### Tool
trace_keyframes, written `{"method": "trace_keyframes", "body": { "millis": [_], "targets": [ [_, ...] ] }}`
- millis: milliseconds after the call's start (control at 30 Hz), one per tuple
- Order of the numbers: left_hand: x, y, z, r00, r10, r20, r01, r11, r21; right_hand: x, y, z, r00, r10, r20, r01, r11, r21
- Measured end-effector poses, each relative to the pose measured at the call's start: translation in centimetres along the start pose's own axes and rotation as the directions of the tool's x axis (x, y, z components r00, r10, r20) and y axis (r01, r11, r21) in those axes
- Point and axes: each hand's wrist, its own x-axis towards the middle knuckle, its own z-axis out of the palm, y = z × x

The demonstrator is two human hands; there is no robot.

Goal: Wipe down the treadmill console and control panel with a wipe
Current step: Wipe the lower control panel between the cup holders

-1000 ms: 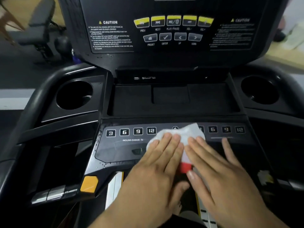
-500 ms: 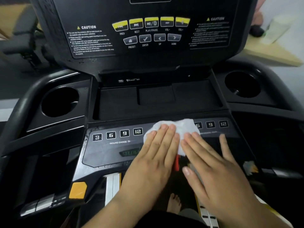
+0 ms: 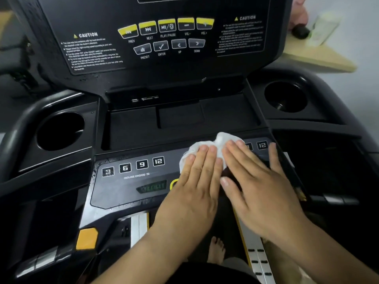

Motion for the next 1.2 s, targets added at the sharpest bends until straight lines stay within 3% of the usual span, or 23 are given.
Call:
{"method": "trace_keyframes", "body": {
  "millis": [233,333,433,600,667,767,867,1000,1200],
  "targets": [
    [-1.6,1.8,0.5,0.998,0.064,0.028,-0.062,0.995,-0.073,-5.9,1.5,1.0,0.997,-0.061,-0.047,0.063,0.997,0.032],
    [1.8,2.3,-0.6,0.996,0.081,0.033,-0.082,0.996,0.03,-3.9,3.5,0.1,0.997,0.04,-0.061,-0.039,0.999,0.012],
    [3.9,3.3,-1.2,0.996,0.07,0.063,-0.071,0.997,0.011,-1.4,3.1,-0.1,0.989,0.116,-0.091,-0.114,0.993,0.033],
    [2.2,2.7,-0.2,0.991,0.064,0.12,-0.058,0.997,-0.053,-6.2,3.7,0.8,0.998,0.03,-0.052,-0.028,0.999,0.031],
    [2.6,2.5,0.0,0.989,0.096,0.111,-0.091,0.995,-0.043,-6.3,4.2,-0.1,0.995,0.029,-0.097,-0.026,0.999,0.034],
    [3.7,2.3,-0.4,0.989,0.108,0.102,-0.1,0.992,-0.073,-4.0,3.3,-1.2,0.974,0.033,-0.224,0.007,0.984,0.179],
    [3.2,2.0,-0.6,0.989,0.141,0.037,-0.134,0.979,-0.153,-3.3,2.5,-0.1,0.989,-0.056,-0.135,0.076,0.986,0.151],
    [2.3,2.0,-0.5,0.985,0.164,0.05,-0.152,0.969,-0.193,-5.7,3.3,1.5,0.998,-0.058,-0.037,0.061,0.994,0.087],
    [6.6,1.5,-0.7,0.993,0.113,0.02,-0.107,0.976,-0.189,-2.2,4.8,0.1,0.994,0.045,-0.096,-0.036,0.995,0.093]
  ]
}}
